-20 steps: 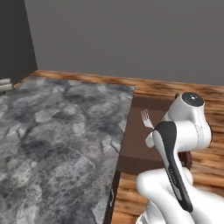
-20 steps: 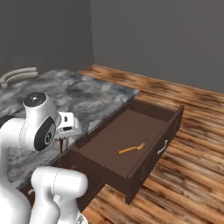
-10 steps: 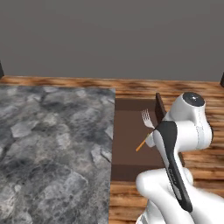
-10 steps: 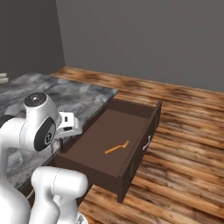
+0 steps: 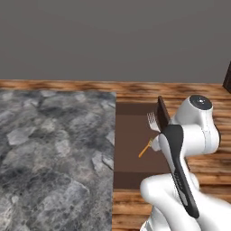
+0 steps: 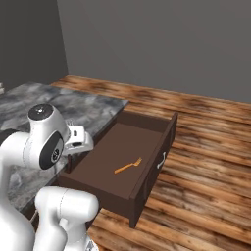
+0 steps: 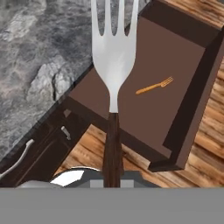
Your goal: Organize the utensils by type. Pick up the wooden spoons from the counter and place them in the open cabinet. Then pick up the metallic utensils from the counter and place them in the open drawer.
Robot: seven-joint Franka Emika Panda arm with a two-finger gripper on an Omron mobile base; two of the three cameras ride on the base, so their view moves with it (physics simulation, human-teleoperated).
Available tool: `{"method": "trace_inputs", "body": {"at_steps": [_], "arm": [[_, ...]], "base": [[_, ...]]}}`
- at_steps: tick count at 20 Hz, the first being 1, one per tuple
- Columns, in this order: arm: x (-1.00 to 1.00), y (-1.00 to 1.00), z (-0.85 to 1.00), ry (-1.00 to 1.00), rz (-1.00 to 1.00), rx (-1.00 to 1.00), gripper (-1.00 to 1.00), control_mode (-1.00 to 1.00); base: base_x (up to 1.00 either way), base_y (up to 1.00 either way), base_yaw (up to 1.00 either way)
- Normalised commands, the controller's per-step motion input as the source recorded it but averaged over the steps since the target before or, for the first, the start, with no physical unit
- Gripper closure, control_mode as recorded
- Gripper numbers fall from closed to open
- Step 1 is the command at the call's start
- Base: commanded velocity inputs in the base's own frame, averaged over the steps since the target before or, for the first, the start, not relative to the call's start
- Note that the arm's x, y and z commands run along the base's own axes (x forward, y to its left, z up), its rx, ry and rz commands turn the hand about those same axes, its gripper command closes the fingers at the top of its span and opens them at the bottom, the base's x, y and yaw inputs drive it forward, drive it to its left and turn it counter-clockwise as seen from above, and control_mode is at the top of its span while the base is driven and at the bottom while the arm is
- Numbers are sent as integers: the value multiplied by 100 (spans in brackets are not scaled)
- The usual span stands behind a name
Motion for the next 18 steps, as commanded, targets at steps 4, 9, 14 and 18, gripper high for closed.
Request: {"method": "trace_inputs", "body": {"at_steps": [4, 9, 14, 18], "arm": [[48, 0, -5, -2, -34, 0, 100, -100], [80, 1, -13, 0, -40, 3, 100, -100], [78, -8, -41, 0, -12, 25, 100, -100], [60, -14, -63, 0, 0, 28, 100, -100]], "base": [[0, 0, 0], [0, 0, 0], [0, 0, 0], [0, 0, 0]]}}
